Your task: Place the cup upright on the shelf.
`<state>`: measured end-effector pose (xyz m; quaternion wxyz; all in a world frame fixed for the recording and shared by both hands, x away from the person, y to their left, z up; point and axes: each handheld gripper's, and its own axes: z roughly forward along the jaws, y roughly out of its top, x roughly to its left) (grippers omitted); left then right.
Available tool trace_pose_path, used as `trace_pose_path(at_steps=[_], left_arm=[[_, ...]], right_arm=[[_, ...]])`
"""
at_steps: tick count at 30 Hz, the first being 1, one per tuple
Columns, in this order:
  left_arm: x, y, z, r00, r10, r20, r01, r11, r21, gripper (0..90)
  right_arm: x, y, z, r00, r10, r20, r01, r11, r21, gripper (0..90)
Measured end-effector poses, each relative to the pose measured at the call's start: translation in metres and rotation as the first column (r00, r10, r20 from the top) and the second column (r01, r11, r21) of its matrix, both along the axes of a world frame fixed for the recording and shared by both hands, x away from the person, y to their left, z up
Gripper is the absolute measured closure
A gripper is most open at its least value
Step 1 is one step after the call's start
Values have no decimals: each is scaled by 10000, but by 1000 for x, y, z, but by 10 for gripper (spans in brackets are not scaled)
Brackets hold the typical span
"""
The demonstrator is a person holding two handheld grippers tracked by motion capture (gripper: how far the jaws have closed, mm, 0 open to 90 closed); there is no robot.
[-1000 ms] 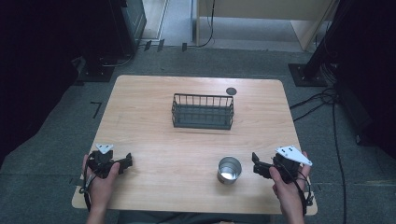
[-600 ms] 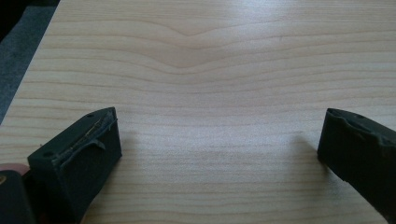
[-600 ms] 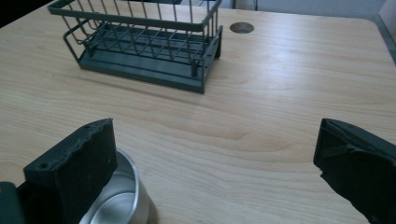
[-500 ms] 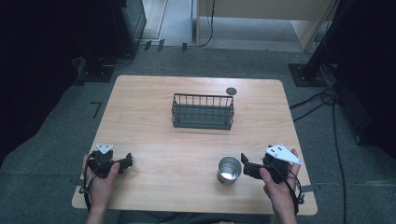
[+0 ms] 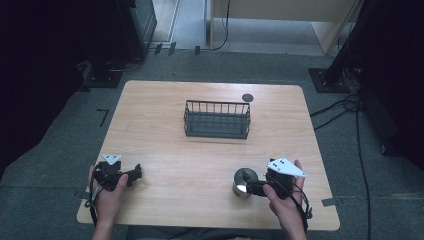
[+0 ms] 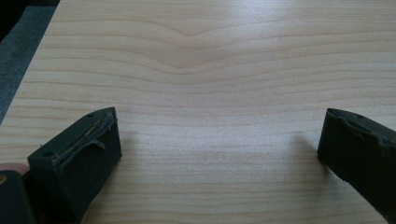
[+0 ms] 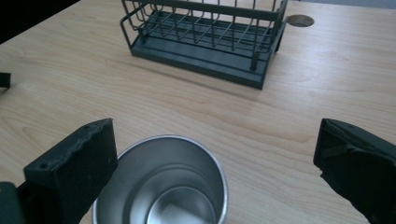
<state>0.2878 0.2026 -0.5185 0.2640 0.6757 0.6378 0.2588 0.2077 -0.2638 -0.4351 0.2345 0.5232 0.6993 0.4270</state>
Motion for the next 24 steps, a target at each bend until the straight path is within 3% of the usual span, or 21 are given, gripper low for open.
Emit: trace_pose_path(at_steps=[8, 15, 24], left_arm=[[0, 0, 0, 10000, 0, -1, 0, 10000, 1, 0], [0, 0, 0, 10000, 1, -2, -1, 10000, 1, 0], [0, 0, 0, 10000, 6, 4, -6, 10000, -1, 0]], right_arm=[[-2, 13, -8, 9980, 608, -147, -606, 9981, 128, 0], [-3, 17, -15, 9967, 765, -260, -759, 9968, 229, 0], [-3, 24, -34, 9947, 915, -460, -919, 9957, -69, 0]])
